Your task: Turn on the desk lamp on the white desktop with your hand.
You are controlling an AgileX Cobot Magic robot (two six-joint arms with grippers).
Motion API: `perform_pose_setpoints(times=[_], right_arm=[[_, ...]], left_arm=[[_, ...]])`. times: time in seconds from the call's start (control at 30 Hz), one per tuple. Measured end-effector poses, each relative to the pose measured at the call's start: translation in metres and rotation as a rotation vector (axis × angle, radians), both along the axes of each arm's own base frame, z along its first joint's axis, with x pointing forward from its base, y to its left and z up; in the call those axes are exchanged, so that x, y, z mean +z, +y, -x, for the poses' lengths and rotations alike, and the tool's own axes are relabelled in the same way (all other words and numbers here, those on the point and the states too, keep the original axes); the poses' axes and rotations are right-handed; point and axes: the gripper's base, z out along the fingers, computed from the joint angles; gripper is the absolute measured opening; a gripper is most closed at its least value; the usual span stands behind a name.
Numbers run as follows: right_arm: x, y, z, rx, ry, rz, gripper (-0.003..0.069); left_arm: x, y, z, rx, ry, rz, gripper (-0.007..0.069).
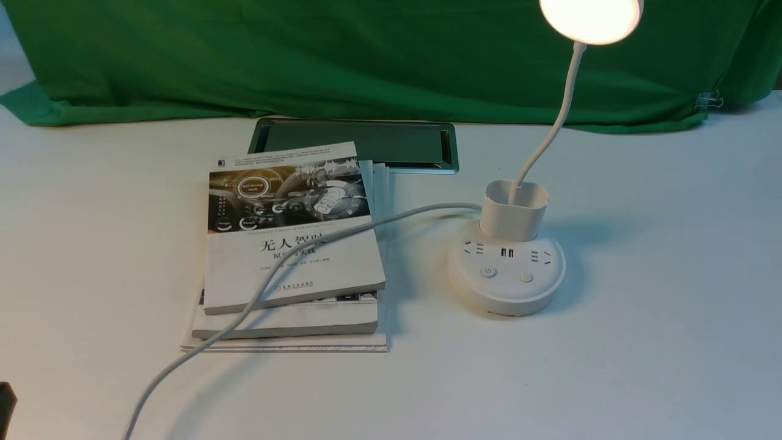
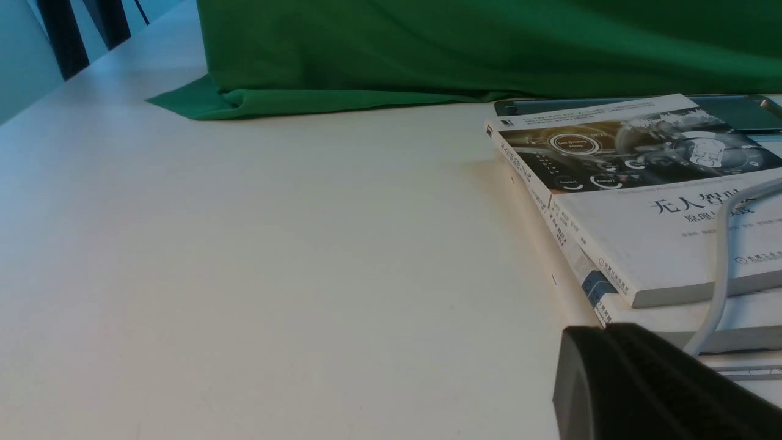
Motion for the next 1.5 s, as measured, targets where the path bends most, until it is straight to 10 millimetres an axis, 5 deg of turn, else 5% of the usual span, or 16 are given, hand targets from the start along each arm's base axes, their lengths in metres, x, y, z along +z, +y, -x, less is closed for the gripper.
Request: perform_pose_setpoints(times=[1.5], right_arm=[[0.0, 0.0, 0.0, 0.0, 0.0, -0.002, 0.0241]], left_arm=[[0.0, -0.0011, 0.0, -0.019, 0.0, -0.001, 0.0021]])
